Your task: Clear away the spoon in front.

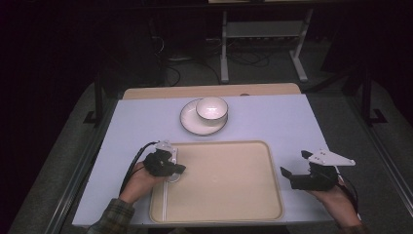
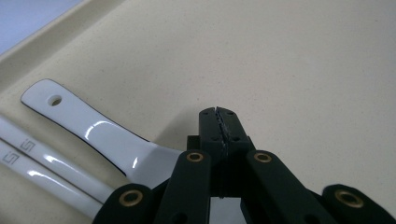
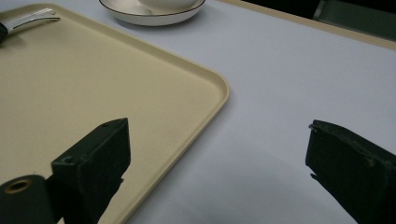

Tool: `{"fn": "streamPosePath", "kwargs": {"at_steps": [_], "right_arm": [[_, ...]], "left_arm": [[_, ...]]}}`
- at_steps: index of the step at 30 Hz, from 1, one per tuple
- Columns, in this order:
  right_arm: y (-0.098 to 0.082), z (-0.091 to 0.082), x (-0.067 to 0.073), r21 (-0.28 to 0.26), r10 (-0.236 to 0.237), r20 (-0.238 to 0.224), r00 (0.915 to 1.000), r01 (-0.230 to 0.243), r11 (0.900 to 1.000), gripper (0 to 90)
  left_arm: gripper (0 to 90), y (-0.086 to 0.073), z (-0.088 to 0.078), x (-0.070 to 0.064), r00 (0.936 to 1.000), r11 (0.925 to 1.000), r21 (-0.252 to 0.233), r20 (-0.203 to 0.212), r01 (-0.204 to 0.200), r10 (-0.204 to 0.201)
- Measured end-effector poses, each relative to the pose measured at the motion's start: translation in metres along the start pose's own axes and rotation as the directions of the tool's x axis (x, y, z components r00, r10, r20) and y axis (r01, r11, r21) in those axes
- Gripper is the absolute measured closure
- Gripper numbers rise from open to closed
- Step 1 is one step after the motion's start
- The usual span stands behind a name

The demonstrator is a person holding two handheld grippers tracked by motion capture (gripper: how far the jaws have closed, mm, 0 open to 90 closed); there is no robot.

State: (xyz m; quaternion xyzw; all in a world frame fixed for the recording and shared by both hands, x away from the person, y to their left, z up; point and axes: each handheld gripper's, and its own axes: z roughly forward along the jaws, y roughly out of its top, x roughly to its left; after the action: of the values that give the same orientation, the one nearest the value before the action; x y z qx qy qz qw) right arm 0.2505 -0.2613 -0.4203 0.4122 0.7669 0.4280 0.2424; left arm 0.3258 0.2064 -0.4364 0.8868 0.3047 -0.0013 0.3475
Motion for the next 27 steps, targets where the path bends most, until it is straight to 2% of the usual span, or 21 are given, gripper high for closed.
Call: {"fn": "streamPosePath", "kwargs": {"at_steps": [6,12,21,24,27], "right_arm": [[0.0,0.0,0.0,0.002,-0.001,-0.002,1.0,0.001,1.0,6.3],[0.0,0.001,0.0,0.005,-0.002,-0.002,1.0,0.002,1.0,6.3],[0.0,0.001,0.0,0.006,-0.003,-0.001,1.0,0.003,1.0,6.3],[0.0,0.001,0.0,0.005,-0.001,0.001,1.0,0.001,1.0,6.3],[0.0,0.001,0.0,0.006,-0.001,0.002,1.0,0.001,1.0,6.3]], "left_arm": [[89.9,0.003,0.0,-0.002,0.9999,0.9999,-0.001,0.004,-0.014,0.014],[88.0,0.006,-0.005,-0.003,0.9998,0.9996,-0.023,0.0,-0.018,0.018],[64.7,0.017,-0.009,0.001,0.9999,0.9992,-0.038,-0.008,-0.015,0.015],[56.7,0.022,-0.01,0.004,0.9995,0.9991,-0.035,-0.019,-0.026,0.025],[49.9,0.028,-0.012,0.008,0.9996,0.9987,-0.048,-0.022,-0.017,0.016]]}}
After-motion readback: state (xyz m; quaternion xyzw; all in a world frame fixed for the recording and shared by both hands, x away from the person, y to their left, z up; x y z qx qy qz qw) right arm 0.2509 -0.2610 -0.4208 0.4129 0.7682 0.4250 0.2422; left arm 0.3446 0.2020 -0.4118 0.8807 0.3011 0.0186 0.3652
